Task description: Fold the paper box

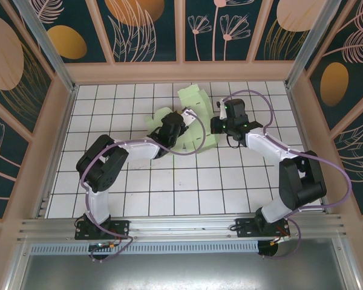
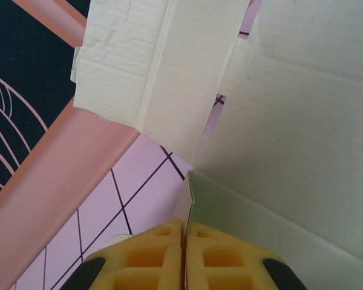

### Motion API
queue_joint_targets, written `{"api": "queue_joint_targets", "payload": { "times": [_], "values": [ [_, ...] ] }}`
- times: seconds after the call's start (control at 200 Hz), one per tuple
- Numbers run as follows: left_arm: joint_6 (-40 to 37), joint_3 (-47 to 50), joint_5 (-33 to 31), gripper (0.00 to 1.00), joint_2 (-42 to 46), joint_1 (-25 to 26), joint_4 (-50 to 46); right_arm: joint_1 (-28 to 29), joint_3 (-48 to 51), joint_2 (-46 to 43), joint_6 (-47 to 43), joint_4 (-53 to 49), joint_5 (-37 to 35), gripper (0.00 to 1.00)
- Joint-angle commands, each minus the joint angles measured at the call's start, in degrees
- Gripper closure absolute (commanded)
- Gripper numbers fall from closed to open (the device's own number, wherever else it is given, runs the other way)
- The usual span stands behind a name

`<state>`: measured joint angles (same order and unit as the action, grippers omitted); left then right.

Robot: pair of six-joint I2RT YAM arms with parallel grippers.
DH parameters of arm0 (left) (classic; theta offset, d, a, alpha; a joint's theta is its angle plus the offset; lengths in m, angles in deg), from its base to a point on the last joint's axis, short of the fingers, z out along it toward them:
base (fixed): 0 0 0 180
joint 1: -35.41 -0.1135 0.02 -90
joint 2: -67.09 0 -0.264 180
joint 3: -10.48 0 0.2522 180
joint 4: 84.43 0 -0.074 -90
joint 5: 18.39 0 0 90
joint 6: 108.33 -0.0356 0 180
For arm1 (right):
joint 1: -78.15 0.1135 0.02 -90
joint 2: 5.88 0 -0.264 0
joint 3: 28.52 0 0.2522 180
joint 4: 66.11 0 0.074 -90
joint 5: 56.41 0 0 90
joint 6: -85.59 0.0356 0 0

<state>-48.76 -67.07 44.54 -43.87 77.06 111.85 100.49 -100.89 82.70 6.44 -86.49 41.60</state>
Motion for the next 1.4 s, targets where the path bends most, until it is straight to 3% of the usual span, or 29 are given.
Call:
{"api": "queue_joint_targets", "payload": {
  "times": [0.0,0.205,0.36,0.47,0.701,0.826,1.016,1.146,1.396],
  "values": [
    [0.54,-1.01,1.95,0.92,-0.08,0.14,-0.14,-0.07,-2.65,0.33,0.86,2.36,-0.10,1.00],
    [6.14,-8.54,20.17,0.92,-0.14,-3.61,-17.69,-0.02,-2.43,-0.07,-0.13,1.82,0.53,1.00],
    [6.44,-11.16,23.56,0.91,-1.48,-5.12,-22.88,0.08,-2.17,-0.33,-0.65,1.61,0.95,1.00],
    [6.38,-9.81,20.12,0.90,-1.28,-5.04,-20.04,0.29,-2.21,-0.18,-0.48,1.76,1.03,1.00],
    [-0.39,-1.30,1.35,0.90,-0.92,-1.23,-2.08,0.34,-2.74,0.02,-0.13,2.04,1.48,1.00],
    [-0.95,0.11,-0.32,0.89,-0.59,-0.65,1.08,0.35,-2.80,0.06,-0.44,1.95,1.31,1.00],
    [7.28,-2.69,13.17,0.77,1.43,-2.13,-7.88,0.33,-2.87,0.23,-2.52,1.61,-0.55,1.00],
    [14.17,-4.04,25.04,0.59,4.66,-4.91,-11.94,0.42,-3.69,0.50,-4.80,0.42,-2.82,1.00],
    [27.06,-4.09,32.91,0.39,12.43,-8.91,-11.93,0.83,-3.53,0.78,-9.44,0.10,-6.47,1.00]
  ]
}}
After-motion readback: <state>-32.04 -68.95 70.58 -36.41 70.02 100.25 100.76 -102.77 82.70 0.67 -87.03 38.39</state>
